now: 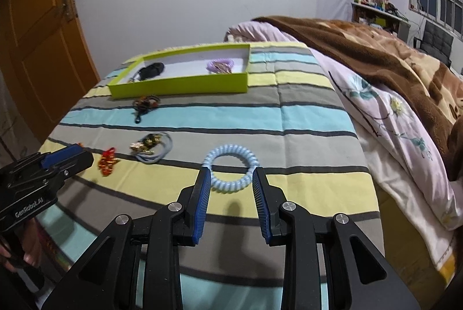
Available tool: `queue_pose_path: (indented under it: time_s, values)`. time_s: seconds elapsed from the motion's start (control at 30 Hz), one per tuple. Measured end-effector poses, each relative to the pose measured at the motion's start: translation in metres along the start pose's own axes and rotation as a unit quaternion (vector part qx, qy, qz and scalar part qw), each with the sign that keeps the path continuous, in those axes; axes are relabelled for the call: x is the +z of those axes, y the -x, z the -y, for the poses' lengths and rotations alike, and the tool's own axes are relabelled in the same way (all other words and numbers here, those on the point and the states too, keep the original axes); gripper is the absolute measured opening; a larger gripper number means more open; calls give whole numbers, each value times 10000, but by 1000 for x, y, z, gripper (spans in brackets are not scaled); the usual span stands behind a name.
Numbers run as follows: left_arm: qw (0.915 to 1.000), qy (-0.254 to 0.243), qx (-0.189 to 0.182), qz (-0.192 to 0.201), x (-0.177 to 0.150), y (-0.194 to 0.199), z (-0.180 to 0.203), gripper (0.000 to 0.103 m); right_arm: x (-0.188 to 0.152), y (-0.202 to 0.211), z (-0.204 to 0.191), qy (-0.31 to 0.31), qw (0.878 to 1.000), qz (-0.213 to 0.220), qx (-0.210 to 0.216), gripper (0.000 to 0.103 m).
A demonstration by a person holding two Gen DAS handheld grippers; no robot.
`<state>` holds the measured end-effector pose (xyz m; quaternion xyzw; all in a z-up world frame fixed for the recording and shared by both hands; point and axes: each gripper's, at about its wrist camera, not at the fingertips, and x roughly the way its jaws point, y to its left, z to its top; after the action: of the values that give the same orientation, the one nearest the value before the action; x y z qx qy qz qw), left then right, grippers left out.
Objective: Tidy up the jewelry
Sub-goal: 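Grasp the light-blue coil hair tie with the right gripper while the left grasps the red knotted charm, then carry the blue hair tie and red charm into the lime-green box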
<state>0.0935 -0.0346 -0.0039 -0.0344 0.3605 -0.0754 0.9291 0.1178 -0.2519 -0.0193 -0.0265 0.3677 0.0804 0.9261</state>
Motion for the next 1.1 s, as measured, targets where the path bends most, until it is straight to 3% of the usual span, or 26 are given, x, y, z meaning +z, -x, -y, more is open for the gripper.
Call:
queue_pose_path:
  time_s: [0.33,0.57,0.73,1.1]
  values:
    - [9993,31,49,-378,3,-25,0,36,11,-34,11,-99,9991,-413,-30,31]
    - [9979,-77,390,-508,0,-36,5,36,15,-47,10,21,9978,-641,-182,31]
    - [9977,-181,441,-477,-1,-35,7,20,14,-47,6,136,9975,-618,-311,11]
    - [9995,-31,216,-241,0,-19,-1,19,11,-32,6,85,9989,-450,-134,9]
